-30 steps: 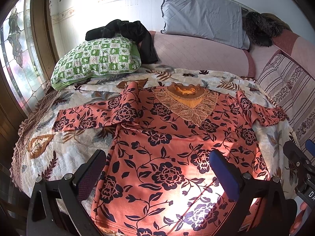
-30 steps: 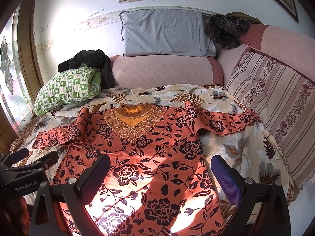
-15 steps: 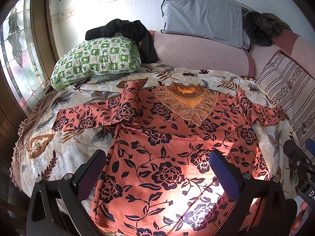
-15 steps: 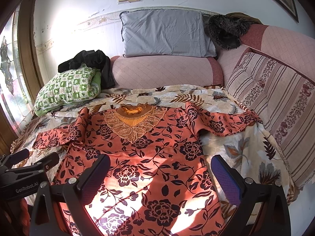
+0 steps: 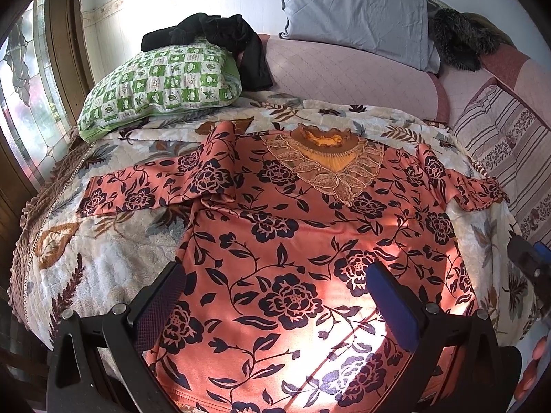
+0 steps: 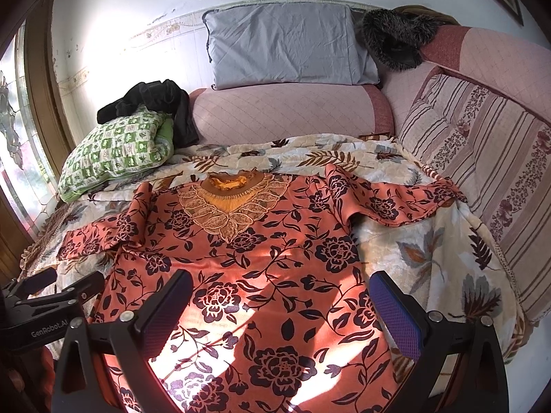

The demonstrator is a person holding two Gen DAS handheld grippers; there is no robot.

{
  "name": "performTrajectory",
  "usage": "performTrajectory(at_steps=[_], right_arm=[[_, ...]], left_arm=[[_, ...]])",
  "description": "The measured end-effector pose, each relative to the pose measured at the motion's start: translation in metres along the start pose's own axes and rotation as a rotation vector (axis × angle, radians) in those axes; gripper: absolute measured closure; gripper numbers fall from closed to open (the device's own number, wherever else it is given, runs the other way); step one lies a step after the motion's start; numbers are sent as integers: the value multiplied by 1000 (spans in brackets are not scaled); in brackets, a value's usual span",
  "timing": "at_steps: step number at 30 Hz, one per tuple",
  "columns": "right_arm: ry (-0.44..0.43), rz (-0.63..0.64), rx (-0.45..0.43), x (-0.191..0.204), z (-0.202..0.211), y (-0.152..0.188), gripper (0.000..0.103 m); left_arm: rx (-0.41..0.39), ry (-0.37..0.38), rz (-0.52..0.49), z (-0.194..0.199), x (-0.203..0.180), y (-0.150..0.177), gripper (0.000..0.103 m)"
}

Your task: Fold small clothes

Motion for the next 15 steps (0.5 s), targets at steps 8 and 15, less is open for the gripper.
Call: performTrajectory(at_steps=[8,15], right_arm=[[-343,-664,-55,-179,-62,-26,0],[-264,-1113,-50,-400,-156,-48,15]], left_arm=[[187,-36,107,-80,61,49,0],[134,-200,276,-90,157,42,0]])
Point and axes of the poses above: each gripper's, at about its wrist camera, not at the fingertips, and z roughly against the way its jaws point, x to its left, y to its underside, the point moved 8 cm from there along -z, roughly the way its jaws point, and after that the axes turned 3 degrees about x, right-handed, at the moved point
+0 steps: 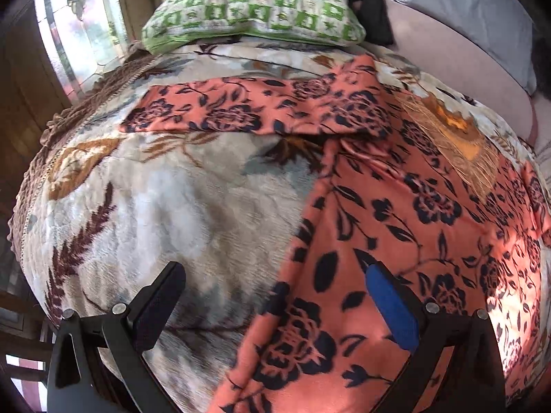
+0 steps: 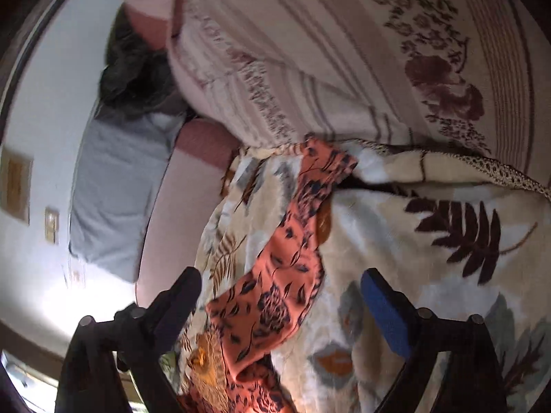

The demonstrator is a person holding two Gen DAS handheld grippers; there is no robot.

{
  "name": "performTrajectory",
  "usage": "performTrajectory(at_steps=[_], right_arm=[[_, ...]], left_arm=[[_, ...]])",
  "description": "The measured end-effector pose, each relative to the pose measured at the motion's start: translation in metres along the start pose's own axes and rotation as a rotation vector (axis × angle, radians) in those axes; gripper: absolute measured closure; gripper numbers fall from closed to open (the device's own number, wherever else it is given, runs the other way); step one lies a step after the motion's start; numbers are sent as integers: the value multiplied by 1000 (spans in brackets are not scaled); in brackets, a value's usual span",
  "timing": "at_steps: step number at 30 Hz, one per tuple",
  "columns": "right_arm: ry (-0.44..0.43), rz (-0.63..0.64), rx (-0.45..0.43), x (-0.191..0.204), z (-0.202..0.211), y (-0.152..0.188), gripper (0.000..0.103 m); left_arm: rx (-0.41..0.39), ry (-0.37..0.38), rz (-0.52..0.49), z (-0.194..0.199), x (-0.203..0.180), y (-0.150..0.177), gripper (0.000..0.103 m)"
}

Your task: Fold small clothes

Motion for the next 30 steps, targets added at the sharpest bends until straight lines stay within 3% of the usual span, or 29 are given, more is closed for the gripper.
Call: performTrajectory(at_steps=[1,6,10,11,14,17,20,23,27,30], right_arm=[[18,-22,-8,-7,-7,-19,21],[140,36,1,-20,-55,-59,26],[212,63,29,-30,-88,-69,54],[230,63,45,-33,-96,-68,71],[248,134,21,-17,-98,-66,91],[226,316,0,44,-90,-50,94],[116,480,-4,131,-81,-12,94],[-27,637,23,224,-71,55,94],[-224,797,111,321,-65,181,94],[-309,858,215,347,-72,284,94]], left_arm=[[-18,-25,31,-3,14,-7,0],[-64,-161,188,-19,83,-31,0],[-45,-234,261,-41,123,-34,0],[-25,-238,272,-48,129,-32,0],[-28,-179,305,-60,138,-24,0],[-56,-159,318,-60,137,-22,0],[-73,-128,330,-59,139,-21,0],[-112,-83,352,-56,144,-22,0],[-127,-80,326,-55,142,-22,0],[-131,-72,329,-54,142,-22,0]])
Point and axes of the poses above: each gripper's, at about its wrist camera, not at the fingertips, and z roughly against the way its jaws point, x to its left, y to its underside, the point moved 8 cm from there along -z, roughly the way its jaws point, and after that the axes turned 3 degrees about x, right-handed, at the moved point
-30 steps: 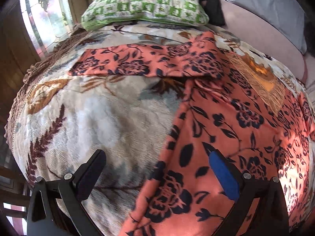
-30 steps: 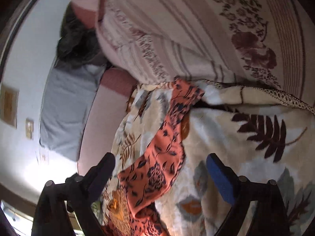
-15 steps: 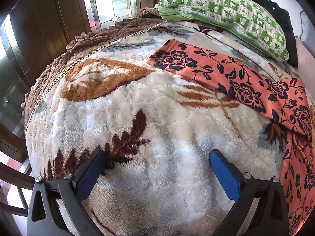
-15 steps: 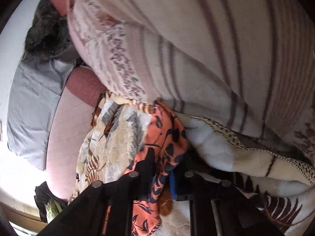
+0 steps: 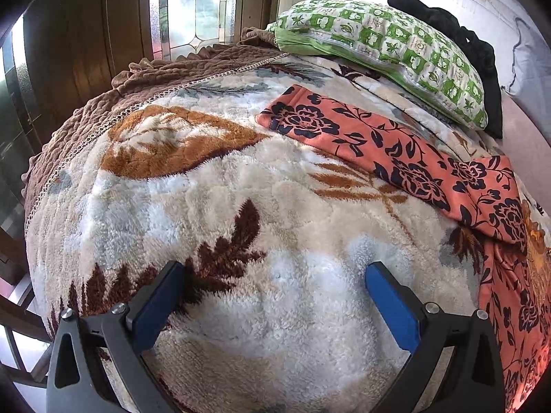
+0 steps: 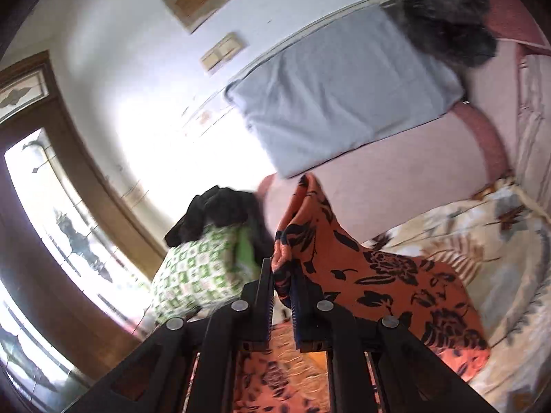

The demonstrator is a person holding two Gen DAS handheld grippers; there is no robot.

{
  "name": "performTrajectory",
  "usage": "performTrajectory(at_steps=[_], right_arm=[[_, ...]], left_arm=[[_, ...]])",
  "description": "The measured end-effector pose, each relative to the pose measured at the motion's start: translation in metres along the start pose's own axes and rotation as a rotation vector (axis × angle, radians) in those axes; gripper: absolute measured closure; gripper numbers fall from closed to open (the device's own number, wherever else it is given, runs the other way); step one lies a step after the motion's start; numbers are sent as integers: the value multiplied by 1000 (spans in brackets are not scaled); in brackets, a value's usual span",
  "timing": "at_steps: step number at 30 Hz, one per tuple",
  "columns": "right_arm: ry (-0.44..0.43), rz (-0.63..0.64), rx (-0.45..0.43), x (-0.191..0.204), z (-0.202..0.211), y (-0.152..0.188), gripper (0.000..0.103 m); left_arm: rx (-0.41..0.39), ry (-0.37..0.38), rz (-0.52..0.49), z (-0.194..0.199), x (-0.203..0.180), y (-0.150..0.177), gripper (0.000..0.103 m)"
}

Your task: Fold small clothes

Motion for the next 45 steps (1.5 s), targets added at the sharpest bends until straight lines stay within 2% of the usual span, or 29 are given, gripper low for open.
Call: performTrajectory(at_steps=[2,4,5,6,7,8,10,12,14,17,20,21,22,23,24,25,28,29,31,33,36,38,40,41,45], right_arm=[[-56,-24,62,33,-33,46,93],[-73,-38,187,50,-76,105,93],[-59,-51,246,50,-96,138,84],[-42,-46,320,48,-117,173,69],[-7,-44,411,41,-134,210,19],[31,-70,486,26,-148,243,7],[32,-159,577,-4,-156,285,7],[22,-216,563,-25,-140,289,7],[7,-211,521,-39,-118,271,7],[4,-209,420,-64,-87,219,7],[62,-295,311,-116,-71,178,6],[119,-327,301,-140,-75,173,5],[206,-370,329,-175,-80,179,4],[294,-467,400,-213,-82,198,7],[219,-540,363,-224,-79,200,8],[167,-543,309,-221,-68,190,9],[75,-459,270,-190,-37,178,9],[57,-422,262,-179,-27,180,9],[49,-360,273,-161,-12,197,9],[59,-336,306,-147,-1,226,9],[67,-338,342,-139,14,271,9],[80,-338,351,-135,23,288,9],[106,-321,347,-134,28,296,9],[113,-313,349,-134,30,297,9],[131,-304,357,-137,29,294,9]], left_arm=[[-3,12,10,1,2,0,0],[-4,21,18,2,3,-1,0],[-4,24,21,2,3,-1,0],[-4,27,24,2,3,-1,0],[-3,31,26,2,3,-1,0],[-2,37,28,2,3,-1,0],[-4,52,36,3,4,-2,0],[-7,51,44,3,4,-2,0],[-12,25,29,2,2,-1,0],[-13,-4,5,1,-1,0,0],[-16,0,12,1,0,0,0],[-15,-3,11,1,0,0,0],[-12,-6,10,1,0,0,0],[-5,-6,7,1,0,-1,0],[20,9,3,3,-1,-2,0],[39,44,18,6,-1,-5,0],[21,239,155,24,-1,-30,0],[11,282,184,29,-2,-42,0],[-5,353,221,31,-6,-68,0],[19,430,277,16,-5,-88,0],[42,466,381,-11,2,-113,0],[71,520,454,-26,4,-123,2],[105,562,505,-41,1,-127,17],[120,566,518,-48,0,-128,19],[164,537,564,-66,-3,-121,20]])
Point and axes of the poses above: each gripper's, at about its wrist camera, not at the fingertips, and z roughly against the way its jaws point, x to its left, y to its underside, the point moved 8 cm from there along -z, roughly the way its jaws point, and after that the axes turned 3 degrees about x, right-handed, at the moved point
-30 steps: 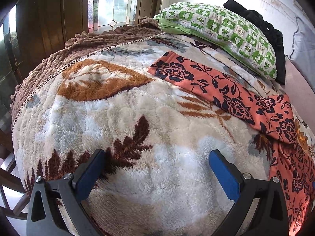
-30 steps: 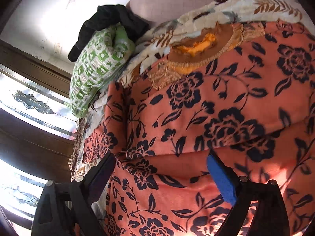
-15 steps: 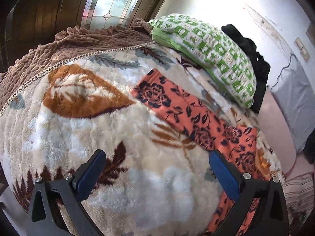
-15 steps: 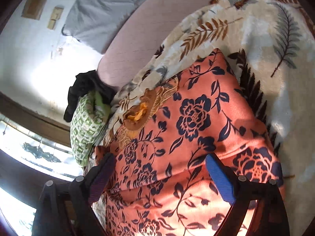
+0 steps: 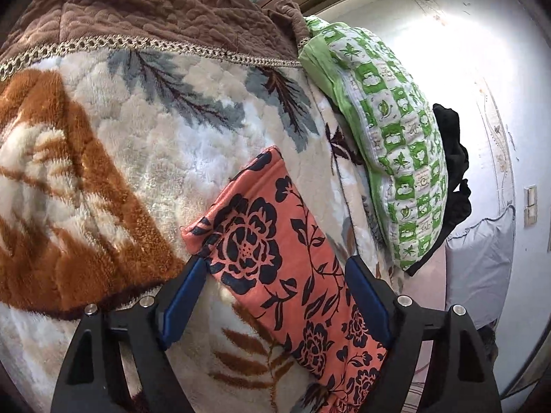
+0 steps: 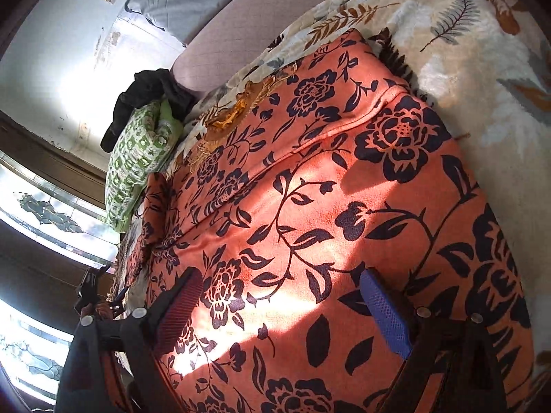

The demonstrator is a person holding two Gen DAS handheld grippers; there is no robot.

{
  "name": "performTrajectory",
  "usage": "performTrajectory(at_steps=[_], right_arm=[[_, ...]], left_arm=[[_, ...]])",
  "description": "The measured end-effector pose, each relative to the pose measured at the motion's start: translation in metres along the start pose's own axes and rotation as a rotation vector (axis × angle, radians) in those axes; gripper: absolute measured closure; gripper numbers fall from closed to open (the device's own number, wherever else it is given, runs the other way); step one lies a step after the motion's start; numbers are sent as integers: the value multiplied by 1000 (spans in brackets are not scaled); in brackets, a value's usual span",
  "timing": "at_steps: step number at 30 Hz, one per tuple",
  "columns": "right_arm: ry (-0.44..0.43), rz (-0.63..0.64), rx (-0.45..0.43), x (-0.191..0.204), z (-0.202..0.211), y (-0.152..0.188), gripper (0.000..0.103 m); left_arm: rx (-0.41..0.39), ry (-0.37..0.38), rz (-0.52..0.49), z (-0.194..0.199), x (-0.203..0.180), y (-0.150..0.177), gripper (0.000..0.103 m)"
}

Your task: Fold small clothes

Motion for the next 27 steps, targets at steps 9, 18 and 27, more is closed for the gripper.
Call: performTrajectory(at_steps=[9,18,27], right_arm=[[-5,0,10,0,-5,-1,9],[-19,0,-18,-5,4,-2,9],[-121,-32,-76,-16,14,0,9]], left_arm=[[-33,-92,-6,-6,0,-4,20],[-114,-189,-304,17,-70,-10,98],[-163,170,-970,76,-354,180,98]])
Point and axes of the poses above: each gripper's, at about its wrist camera, not at the fingertips, and z roughly against the way its jaws point, x to its left, y to its underside, the point moved 8 cm from there along -z, roughly the way its jaws point, and after that the axes turned 3 degrees about x, right-handed, at the moved point
